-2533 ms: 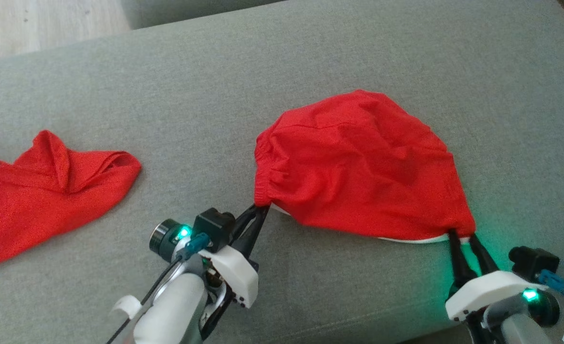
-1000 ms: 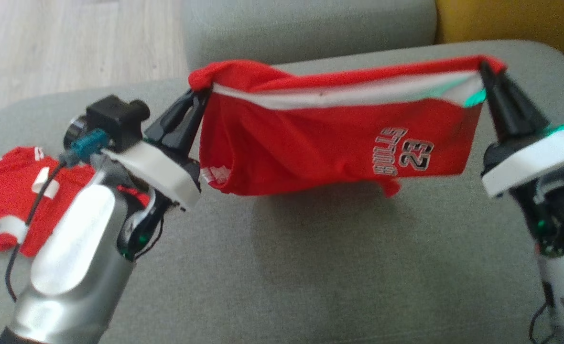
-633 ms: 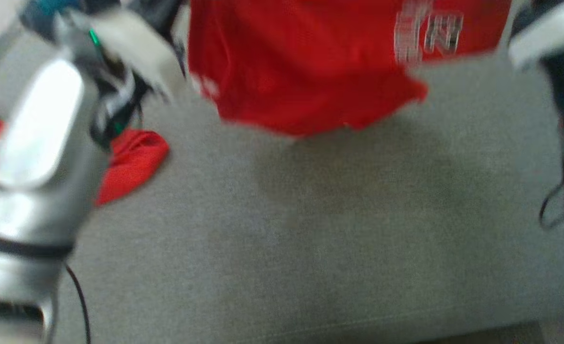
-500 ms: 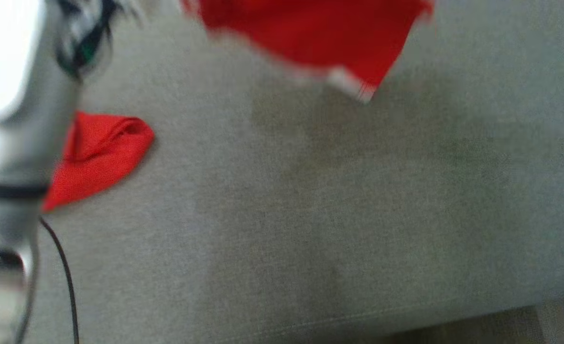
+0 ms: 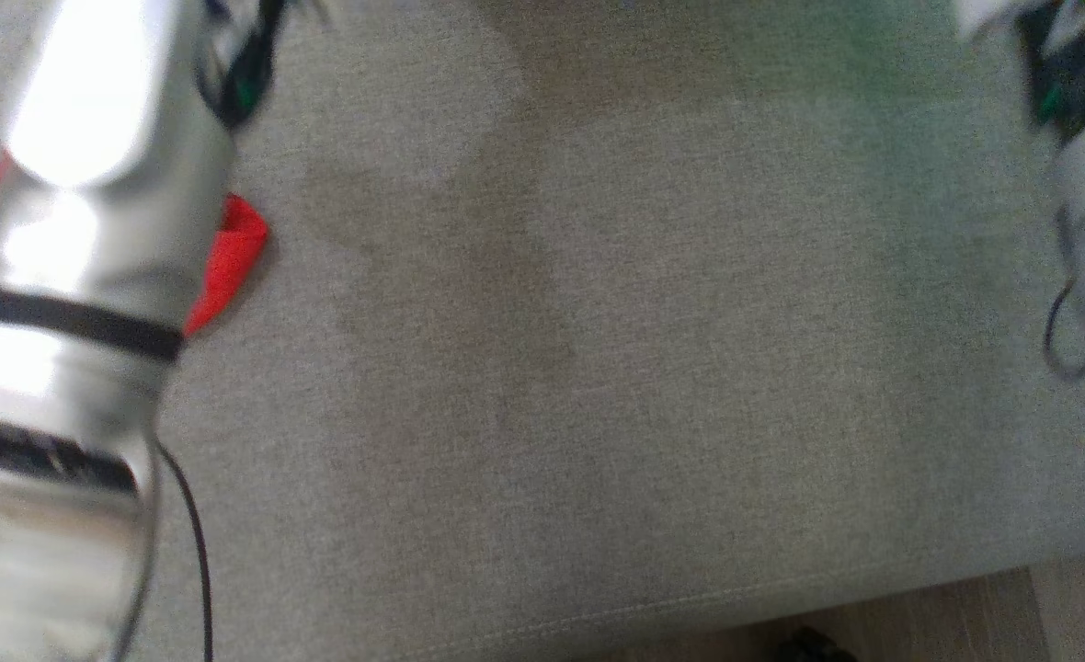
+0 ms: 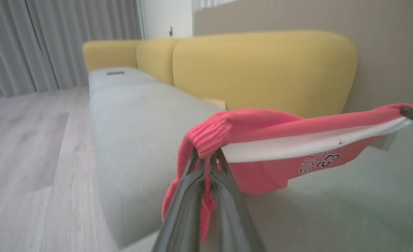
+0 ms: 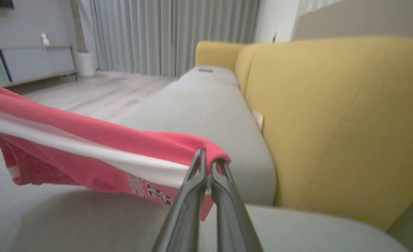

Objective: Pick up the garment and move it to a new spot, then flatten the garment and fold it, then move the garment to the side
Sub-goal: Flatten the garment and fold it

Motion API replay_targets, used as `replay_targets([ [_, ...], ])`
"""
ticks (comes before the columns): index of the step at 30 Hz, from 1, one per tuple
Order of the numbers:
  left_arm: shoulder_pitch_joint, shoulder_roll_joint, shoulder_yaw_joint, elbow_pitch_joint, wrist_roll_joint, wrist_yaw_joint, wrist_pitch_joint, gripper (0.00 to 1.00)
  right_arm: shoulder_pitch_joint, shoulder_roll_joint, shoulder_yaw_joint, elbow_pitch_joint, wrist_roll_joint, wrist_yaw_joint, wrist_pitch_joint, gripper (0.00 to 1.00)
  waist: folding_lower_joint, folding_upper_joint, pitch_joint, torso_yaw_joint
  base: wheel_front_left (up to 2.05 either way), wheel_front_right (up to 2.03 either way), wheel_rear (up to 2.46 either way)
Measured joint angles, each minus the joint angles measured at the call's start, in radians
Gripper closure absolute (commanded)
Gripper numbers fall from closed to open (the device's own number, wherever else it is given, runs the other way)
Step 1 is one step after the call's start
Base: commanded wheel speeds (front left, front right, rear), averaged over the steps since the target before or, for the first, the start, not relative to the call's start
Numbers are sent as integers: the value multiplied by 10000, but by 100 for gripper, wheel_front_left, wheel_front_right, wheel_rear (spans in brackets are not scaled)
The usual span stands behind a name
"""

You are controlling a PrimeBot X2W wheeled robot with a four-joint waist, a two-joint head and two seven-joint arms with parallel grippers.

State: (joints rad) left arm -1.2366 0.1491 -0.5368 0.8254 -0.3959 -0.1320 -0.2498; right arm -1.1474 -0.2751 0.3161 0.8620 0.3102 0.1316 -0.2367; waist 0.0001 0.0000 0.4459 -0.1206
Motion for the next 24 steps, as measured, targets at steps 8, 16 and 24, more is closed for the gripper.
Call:
replay_targets([
  [8,2843,-13,-1977,182,-339,0,0,100,1644,-1018,2957,514,1848,0,1580,100,-1,0,-463,179,0,0,0],
  [16,4129,385,-3287,-286,-660,-2,0,100,2677,-2901,5404,-842,3887,0,2963,100,-1,0,-1174,394,0,0,0],
  [24,4901,692,-3582,-857,-646,-2,0,100,3060,-3944,6826,-1977,5189,0,3682,100,-1,0,-1881,416,0,0,0],
])
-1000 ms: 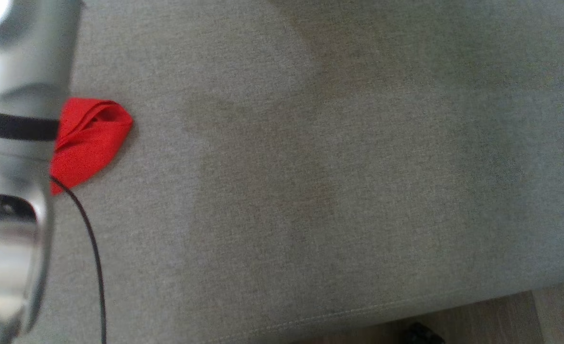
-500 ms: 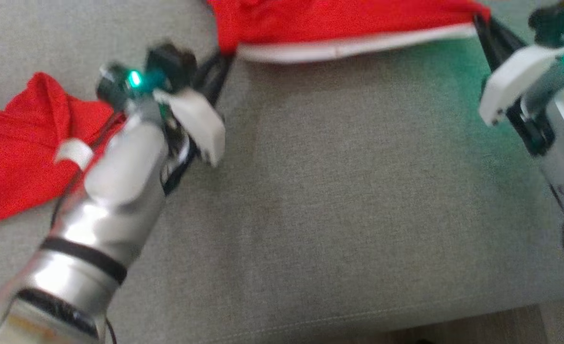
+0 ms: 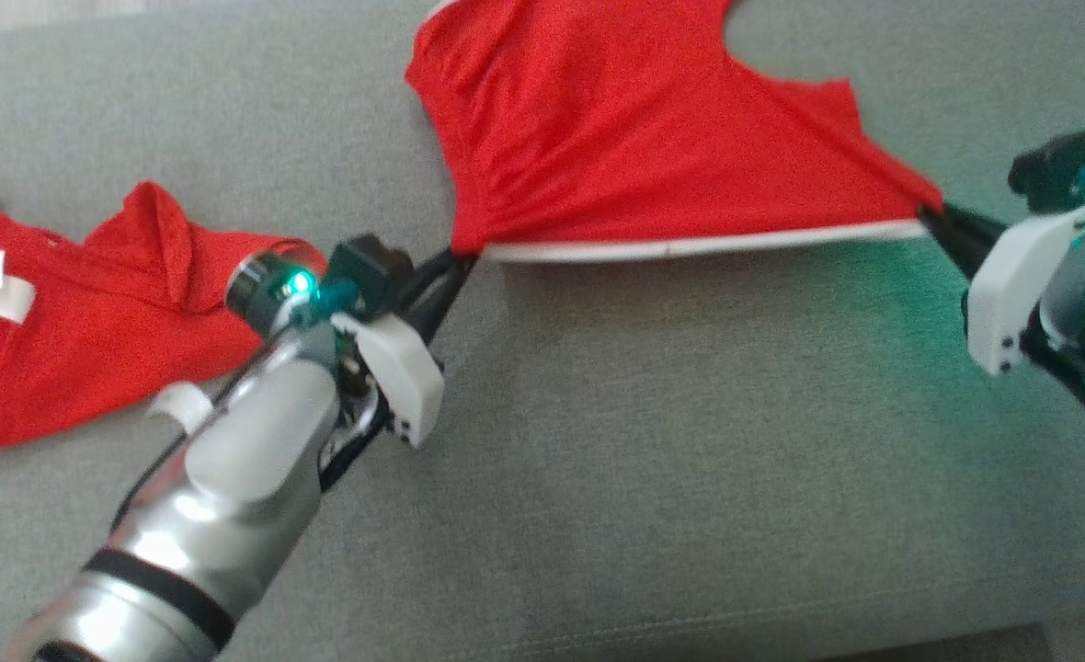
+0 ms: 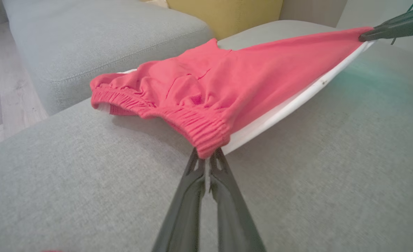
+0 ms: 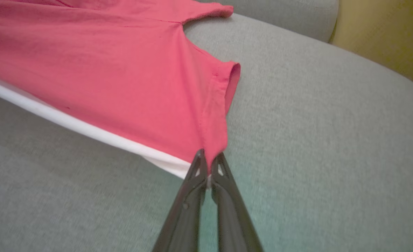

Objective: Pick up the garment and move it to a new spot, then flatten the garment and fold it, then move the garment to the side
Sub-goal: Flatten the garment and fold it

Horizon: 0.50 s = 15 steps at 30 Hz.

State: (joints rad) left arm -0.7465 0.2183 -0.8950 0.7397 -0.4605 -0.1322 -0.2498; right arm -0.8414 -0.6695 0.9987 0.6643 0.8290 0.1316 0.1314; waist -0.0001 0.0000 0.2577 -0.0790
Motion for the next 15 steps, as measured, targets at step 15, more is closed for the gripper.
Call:
replay_targets([
  [15,2778,211,-610,-1580,-527,0,111,100,2281,-1942,531,-2010,1935,0,1041,100,-1,0,-1543,-310,0,0,0],
])
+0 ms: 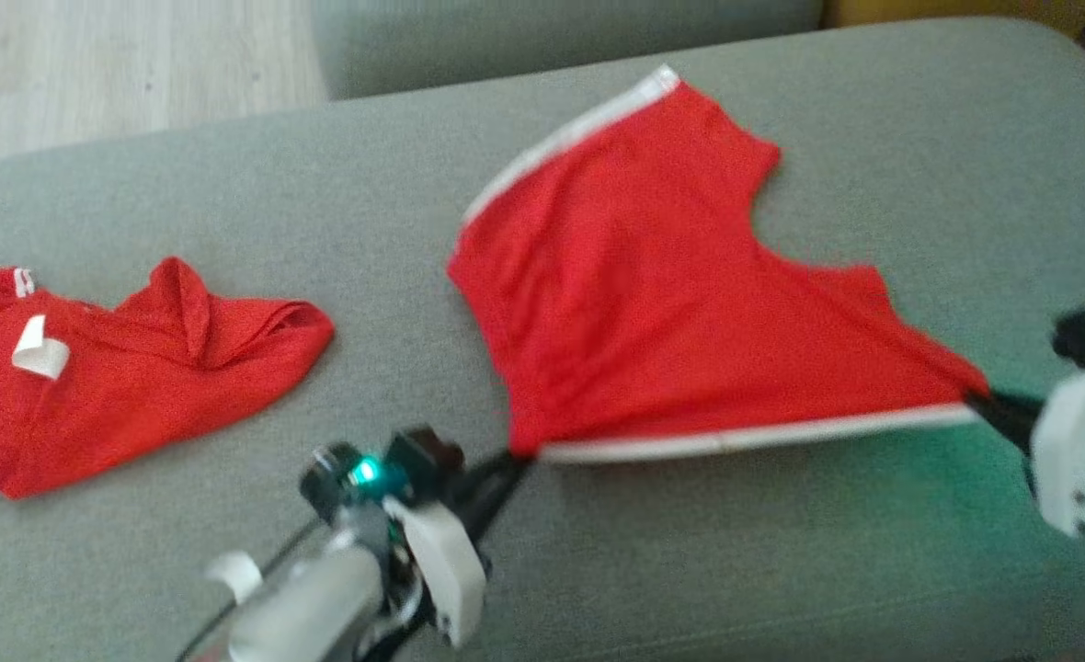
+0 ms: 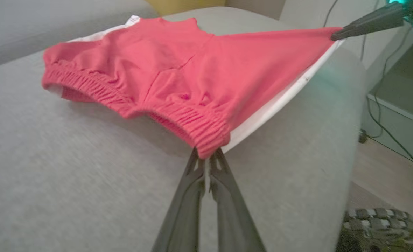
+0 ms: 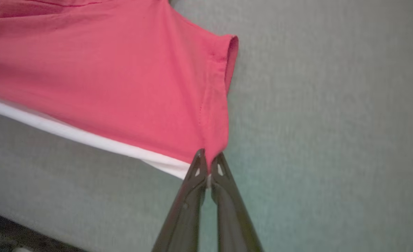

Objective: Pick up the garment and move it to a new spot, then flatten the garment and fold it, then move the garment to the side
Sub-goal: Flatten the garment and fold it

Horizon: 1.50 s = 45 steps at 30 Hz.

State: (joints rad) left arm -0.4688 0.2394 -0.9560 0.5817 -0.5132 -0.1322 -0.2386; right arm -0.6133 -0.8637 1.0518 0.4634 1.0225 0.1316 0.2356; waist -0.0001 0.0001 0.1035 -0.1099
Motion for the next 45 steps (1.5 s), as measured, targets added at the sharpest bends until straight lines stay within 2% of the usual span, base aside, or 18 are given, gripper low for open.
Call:
replay_targets([
  [4,639,153,-372,-692,-109,-2,178,100,908,-926,-88,-819,360,0,293,100,0,0,-278,33,0,0,0],
  [10,684,462,-288,-1622,-267,270,430,100,1082,-1177,-1049,-1285,420,0,272,100,0,0,-300,144,0,0,0],
  [17,453,500,-69,-2265,-364,545,660,100,721,-769,-2057,-1202,-566,0,268,100,0,0,61,333,0,0,0],
  [24,-282,368,21,-2311,-353,652,711,100,-166,-282,-2842,-1018,-1244,0,709,100,0,0,631,655,0,0,0],
  [26,-490,301,115,-2282,-341,811,696,100,-430,-176,-2940,-1020,-1394,0,826,100,0,0,816,756,0,0,0],
  [33,-1376,-8,318,-1737,-247,836,573,100,-1881,401,-2980,-731,-1919,0,1455,100,1,-1,1489,1182,0,0,0],
  [45,-3233,-805,318,-725,-146,523,508,100,-4167,600,-2416,360,-2502,0,1689,100,3,-1,2652,1798,0,0,0],
])
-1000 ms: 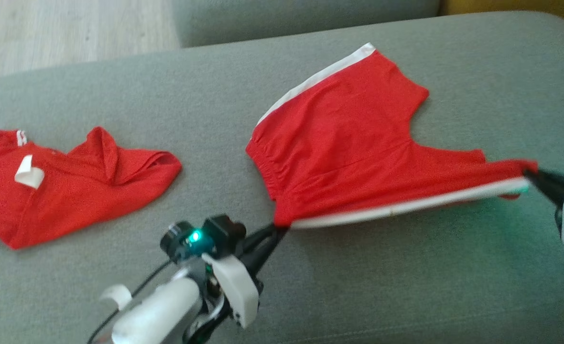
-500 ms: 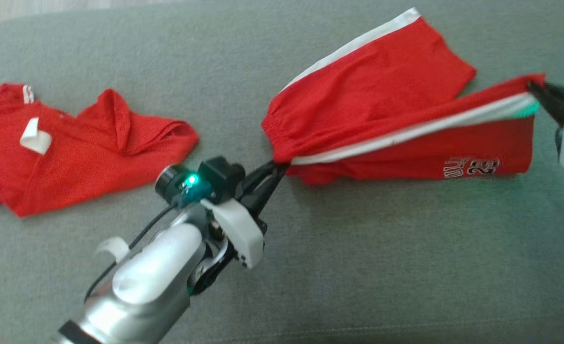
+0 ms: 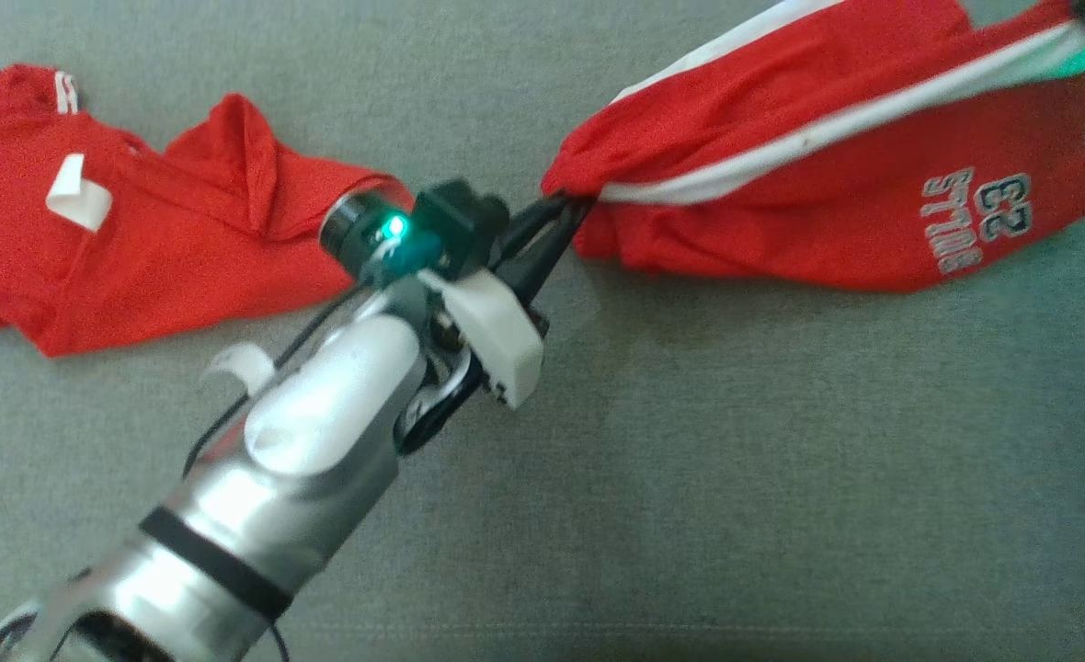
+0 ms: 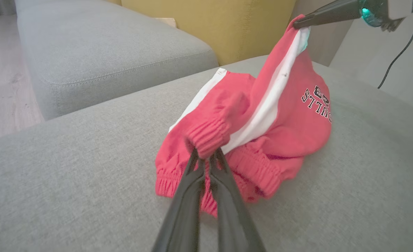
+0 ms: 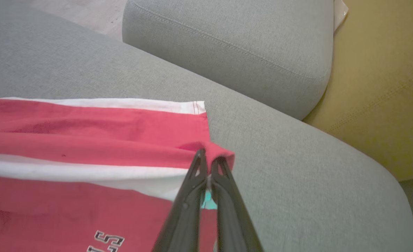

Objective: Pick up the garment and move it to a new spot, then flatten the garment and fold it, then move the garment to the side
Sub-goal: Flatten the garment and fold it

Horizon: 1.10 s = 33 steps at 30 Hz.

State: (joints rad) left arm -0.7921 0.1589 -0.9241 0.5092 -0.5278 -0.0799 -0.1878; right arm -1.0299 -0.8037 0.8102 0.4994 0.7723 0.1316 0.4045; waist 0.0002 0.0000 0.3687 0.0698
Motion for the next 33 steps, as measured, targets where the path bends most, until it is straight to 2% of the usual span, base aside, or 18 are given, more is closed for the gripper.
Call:
replay_targets([
  [10,-1332,-529,-19,1170,92,-219,-165,100,-1337,384,629,1198,-171,0,-811,100,1,0,1101,412,0,0,0],
  [22,-1682,-894,-69,1841,84,-347,-464,100,-2287,541,1379,2282,-228,0,-1730,100,-1,0,1545,809,0,0,0],
  [23,-1732,-928,-75,1910,84,-347,-504,88,-2344,591,1465,2376,-226,0,-1741,100,-1,0,1572,822,0,0,0],
  [24,-1785,-953,-75,1944,81,-347,-518,31,-2382,646,1528,2468,-226,0,-1799,24,-1,0,1596,830,0,0,0],
  [25,-1829,-974,-77,1969,59,-349,-520,0,-2417,686,1582,2569,-226,0,-1931,0,-2,0,1620,837,0,0,0],
  [33,-1965,-1007,-21,2303,54,-311,-616,0,-2718,1292,1476,3601,56,0,-3183,0,-1,0,1545,684,0,0,0],
])
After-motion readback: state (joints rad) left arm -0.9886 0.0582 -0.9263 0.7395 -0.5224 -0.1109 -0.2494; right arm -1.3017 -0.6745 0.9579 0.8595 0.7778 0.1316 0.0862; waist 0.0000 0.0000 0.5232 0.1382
